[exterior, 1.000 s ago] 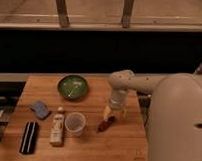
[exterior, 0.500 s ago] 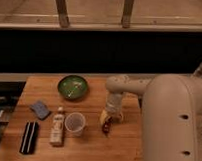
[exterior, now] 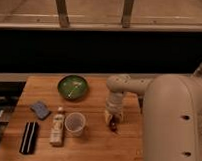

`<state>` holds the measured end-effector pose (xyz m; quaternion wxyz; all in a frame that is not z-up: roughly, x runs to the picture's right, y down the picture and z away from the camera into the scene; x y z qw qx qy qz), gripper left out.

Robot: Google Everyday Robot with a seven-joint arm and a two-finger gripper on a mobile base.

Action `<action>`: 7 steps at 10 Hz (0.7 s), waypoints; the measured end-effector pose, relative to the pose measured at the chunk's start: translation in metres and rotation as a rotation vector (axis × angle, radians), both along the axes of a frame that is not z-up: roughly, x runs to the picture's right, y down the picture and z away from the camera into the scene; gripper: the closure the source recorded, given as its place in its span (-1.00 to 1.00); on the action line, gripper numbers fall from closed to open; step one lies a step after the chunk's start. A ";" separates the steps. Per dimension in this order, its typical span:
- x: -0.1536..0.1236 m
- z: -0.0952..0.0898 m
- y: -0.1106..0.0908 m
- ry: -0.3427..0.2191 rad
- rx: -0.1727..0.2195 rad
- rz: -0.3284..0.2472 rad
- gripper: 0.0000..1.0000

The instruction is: Place the pepper in the ceramic bowl

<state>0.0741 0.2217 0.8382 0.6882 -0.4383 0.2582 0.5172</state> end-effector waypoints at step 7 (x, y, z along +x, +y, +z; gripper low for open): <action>0.011 -0.030 -0.037 -0.045 0.156 0.061 1.00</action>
